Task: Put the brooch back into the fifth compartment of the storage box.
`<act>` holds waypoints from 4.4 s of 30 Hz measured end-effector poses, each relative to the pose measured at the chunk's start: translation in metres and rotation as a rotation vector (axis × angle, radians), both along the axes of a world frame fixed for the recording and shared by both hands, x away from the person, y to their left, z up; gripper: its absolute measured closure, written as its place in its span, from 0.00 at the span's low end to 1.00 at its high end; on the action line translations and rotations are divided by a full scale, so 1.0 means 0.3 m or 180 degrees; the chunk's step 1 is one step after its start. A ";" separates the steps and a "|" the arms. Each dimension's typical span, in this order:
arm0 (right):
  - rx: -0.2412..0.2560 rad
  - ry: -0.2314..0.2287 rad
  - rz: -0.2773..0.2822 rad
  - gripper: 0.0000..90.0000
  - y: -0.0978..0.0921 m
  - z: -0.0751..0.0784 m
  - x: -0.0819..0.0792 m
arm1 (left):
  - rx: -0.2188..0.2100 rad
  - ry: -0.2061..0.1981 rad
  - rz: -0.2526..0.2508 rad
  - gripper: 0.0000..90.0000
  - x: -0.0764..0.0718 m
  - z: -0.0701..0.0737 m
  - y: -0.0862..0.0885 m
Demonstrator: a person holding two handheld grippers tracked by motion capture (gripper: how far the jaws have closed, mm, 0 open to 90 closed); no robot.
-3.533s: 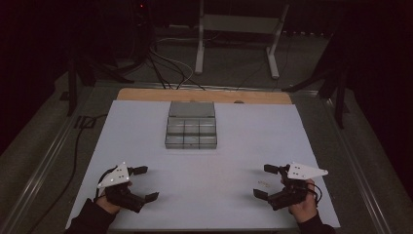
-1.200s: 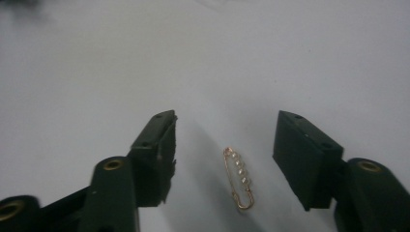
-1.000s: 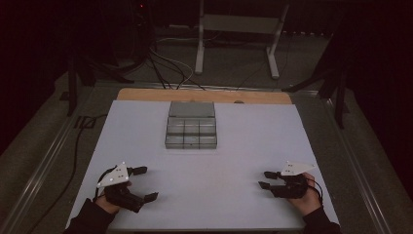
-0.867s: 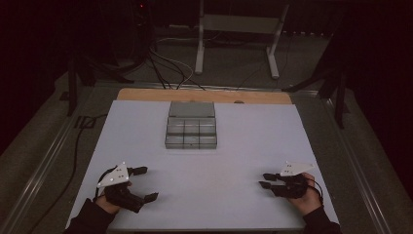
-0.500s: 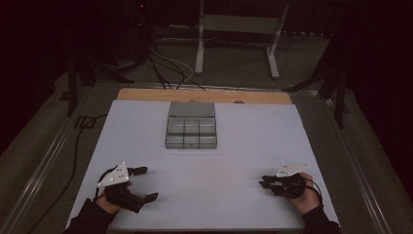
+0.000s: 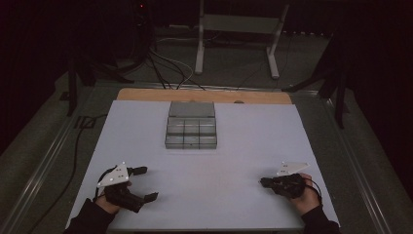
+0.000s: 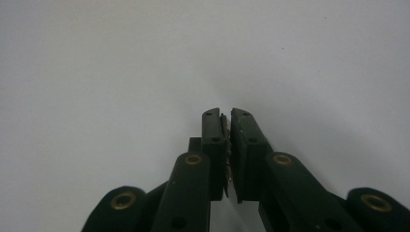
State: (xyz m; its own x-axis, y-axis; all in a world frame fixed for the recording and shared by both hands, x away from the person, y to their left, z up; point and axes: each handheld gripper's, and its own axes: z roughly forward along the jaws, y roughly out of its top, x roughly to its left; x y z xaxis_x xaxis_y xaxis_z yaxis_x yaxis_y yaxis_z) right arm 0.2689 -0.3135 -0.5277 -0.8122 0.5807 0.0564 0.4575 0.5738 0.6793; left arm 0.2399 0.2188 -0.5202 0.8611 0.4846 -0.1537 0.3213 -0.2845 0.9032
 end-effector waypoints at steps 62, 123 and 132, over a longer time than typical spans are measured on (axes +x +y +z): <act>0.0228 -0.0024 0.0152 0.95 0.165 0.134 0.089 | 0.0034 -0.0022 0.0007 0.01 -0.004 0.003 -0.003; 0.0176 -0.0076 0.0270 0.95 0.468 0.286 0.340 | -0.0001 -0.0032 -0.0006 0.01 -0.005 0.007 0.003; 0.0179 -0.0078 0.0281 0.95 0.517 0.298 0.383 | 0.0016 -0.0038 -0.0010 0.01 -0.006 0.006 0.003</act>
